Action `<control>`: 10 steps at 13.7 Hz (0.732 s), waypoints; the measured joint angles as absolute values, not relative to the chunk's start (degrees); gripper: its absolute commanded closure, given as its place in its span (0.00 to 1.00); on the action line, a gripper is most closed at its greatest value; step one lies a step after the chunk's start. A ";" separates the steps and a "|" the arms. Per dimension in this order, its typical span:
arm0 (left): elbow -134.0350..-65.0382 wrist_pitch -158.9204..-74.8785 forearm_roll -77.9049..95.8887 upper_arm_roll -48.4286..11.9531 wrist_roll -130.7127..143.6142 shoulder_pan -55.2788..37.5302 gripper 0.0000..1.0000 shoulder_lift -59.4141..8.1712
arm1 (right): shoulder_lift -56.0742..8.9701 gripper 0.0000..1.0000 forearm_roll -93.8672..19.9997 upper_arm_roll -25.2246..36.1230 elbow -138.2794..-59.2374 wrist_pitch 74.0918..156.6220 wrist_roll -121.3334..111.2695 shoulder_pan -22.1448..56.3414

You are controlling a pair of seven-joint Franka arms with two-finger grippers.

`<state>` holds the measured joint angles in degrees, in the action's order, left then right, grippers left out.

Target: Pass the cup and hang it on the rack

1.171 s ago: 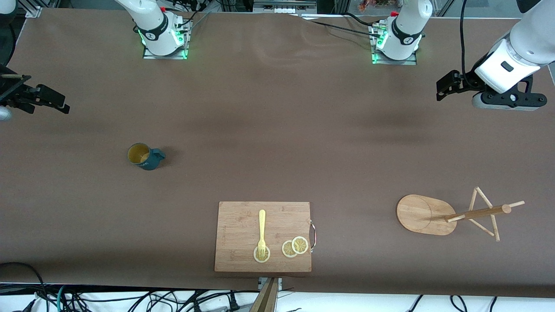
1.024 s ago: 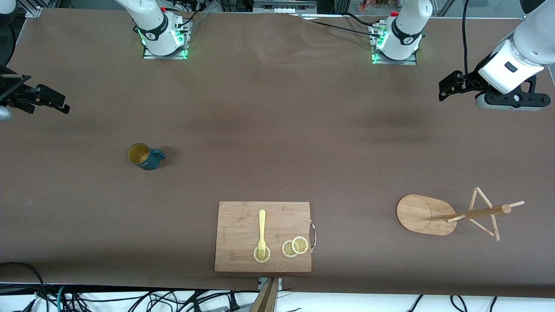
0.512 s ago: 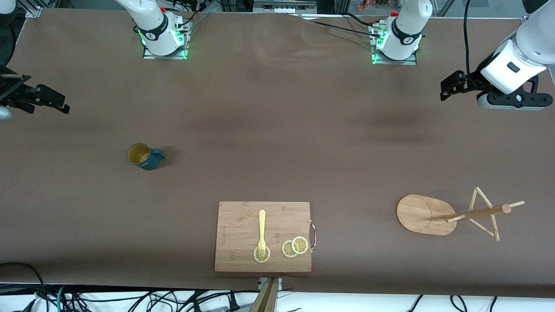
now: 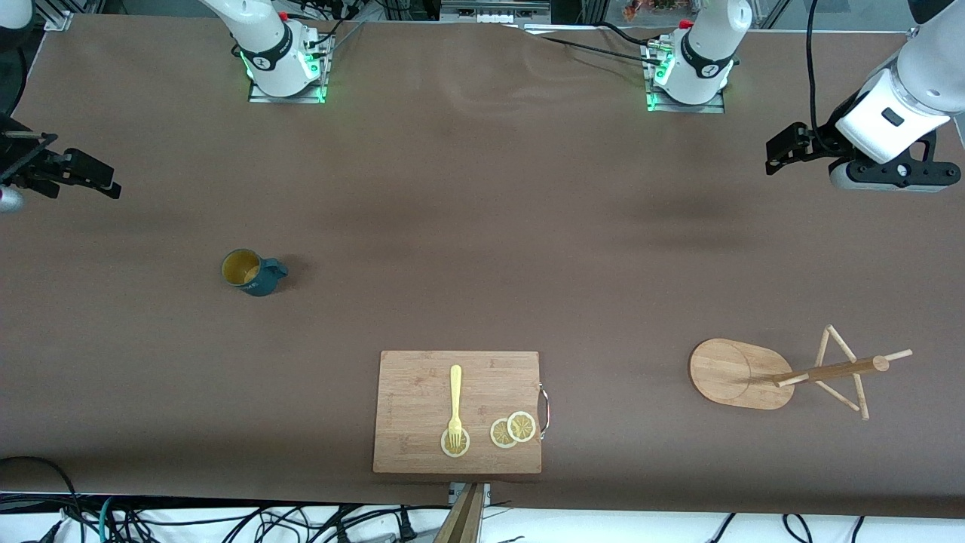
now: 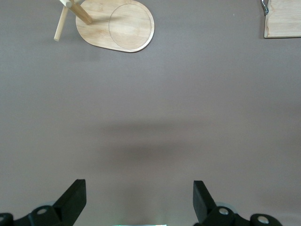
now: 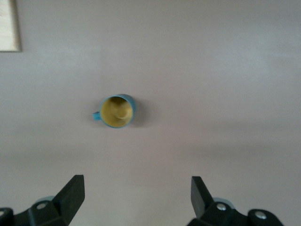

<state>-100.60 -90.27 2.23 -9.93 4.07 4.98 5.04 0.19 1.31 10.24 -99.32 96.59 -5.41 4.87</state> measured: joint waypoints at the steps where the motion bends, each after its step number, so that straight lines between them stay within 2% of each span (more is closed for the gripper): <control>1: -100.60 -90.24 2.23 -9.93 4.07 5.00 0.00 5.04 | -0.84 0.00 1.98 10.08 -99.36 96.39 -5.41 5.33; 6: -100.60 -90.13 2.23 -9.93 4.07 5.14 0.00 5.04 | -9.58 0.00 2.31 9.70 -99.78 97.93 -4.38 8.86; 10: -100.58 -90.10 1.93 -9.93 4.07 5.26 0.00 5.04 | -18.71 0.00 2.31 9.68 -100.70 108.00 -4.36 9.59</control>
<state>-100.58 -90.10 1.93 -9.93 4.07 5.26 5.04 -18.71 2.31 9.68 -100.70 108.00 -4.36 9.59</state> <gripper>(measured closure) 0.000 0.000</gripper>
